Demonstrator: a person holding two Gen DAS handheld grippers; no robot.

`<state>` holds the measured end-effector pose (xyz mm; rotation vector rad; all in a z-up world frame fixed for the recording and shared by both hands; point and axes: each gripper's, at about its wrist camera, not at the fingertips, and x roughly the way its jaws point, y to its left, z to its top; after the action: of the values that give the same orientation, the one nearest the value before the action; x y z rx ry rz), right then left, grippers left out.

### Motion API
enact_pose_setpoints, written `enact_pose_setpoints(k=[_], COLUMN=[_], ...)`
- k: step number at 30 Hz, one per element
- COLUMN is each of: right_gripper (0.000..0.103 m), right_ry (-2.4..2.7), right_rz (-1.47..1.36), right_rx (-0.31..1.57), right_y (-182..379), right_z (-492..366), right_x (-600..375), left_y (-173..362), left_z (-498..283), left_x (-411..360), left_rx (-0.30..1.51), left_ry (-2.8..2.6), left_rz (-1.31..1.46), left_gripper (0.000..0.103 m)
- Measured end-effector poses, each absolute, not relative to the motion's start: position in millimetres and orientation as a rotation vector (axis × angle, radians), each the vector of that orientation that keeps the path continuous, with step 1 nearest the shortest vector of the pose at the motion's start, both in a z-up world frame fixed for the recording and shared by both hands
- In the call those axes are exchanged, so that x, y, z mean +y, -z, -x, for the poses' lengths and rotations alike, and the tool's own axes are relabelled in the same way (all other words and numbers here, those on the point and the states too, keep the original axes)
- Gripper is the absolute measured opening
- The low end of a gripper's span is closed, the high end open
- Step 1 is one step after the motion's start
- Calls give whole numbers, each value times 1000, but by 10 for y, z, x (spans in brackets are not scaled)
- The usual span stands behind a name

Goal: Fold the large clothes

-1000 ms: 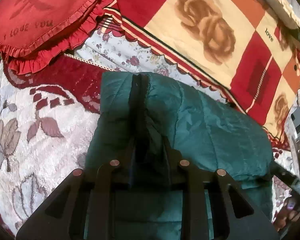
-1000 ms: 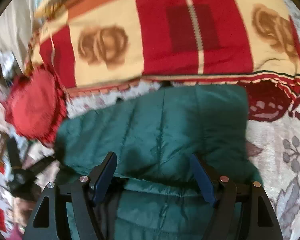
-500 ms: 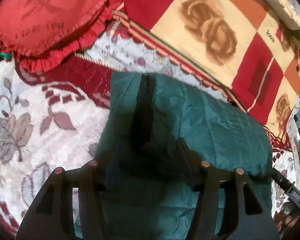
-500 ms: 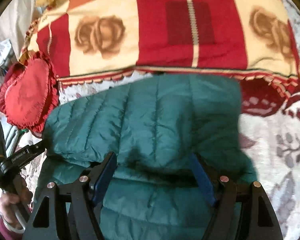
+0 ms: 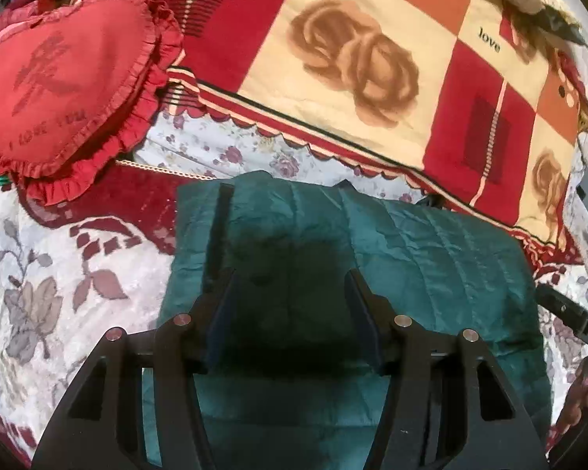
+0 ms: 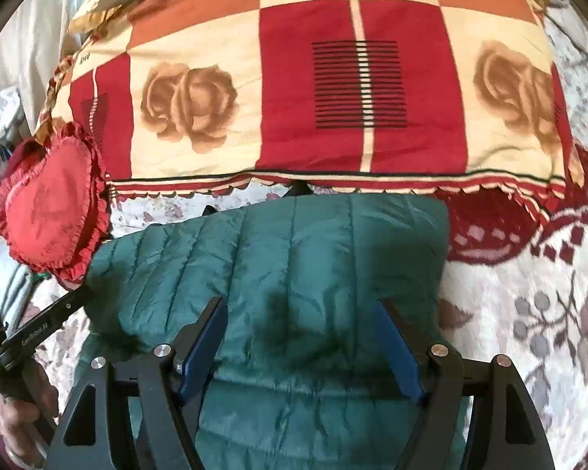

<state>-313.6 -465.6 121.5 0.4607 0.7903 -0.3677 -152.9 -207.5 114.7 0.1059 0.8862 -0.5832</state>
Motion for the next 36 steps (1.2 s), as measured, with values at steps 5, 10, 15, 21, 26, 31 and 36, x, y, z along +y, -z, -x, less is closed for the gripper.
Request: enact_pose_setpoints(k=[5, 10, 15, 21, 26, 31, 36], right_gripper=[74, 74, 74, 74, 74, 74, 75], right_ry=[420, 483, 504, 451, 355, 348, 362], right_rz=[-424, -389, -442, -458, -395, -377, -336], right_rx=[812, 874, 906, 826, 818, 878, 923], right_y=[-1058, -795, -605, -1006, -1141, -910, -643], right_z=[2919, 2790, 2781, 2913, 2825, 2677, 2606], right_x=[-4768, -4942, -5121, -4886, -4530, -4417, -4391], left_y=[-916, -783, -740, -677, -660, -616, -566], left_z=[1404, 1353, 1364, 1352, 1345, 1328, 1330], left_x=[-2187, -2249, -2420, -2426, -2435, -2425, -2411], left_rx=[918, 947, 940, 932, 936, 948, 943], left_ry=[551, 559, 576, 575, 574, 581, 596], left_rz=[-166, -191, -249, -246, -238, -210, -184], left_gripper=[55, 56, 56, 56, 57, 57, 57])
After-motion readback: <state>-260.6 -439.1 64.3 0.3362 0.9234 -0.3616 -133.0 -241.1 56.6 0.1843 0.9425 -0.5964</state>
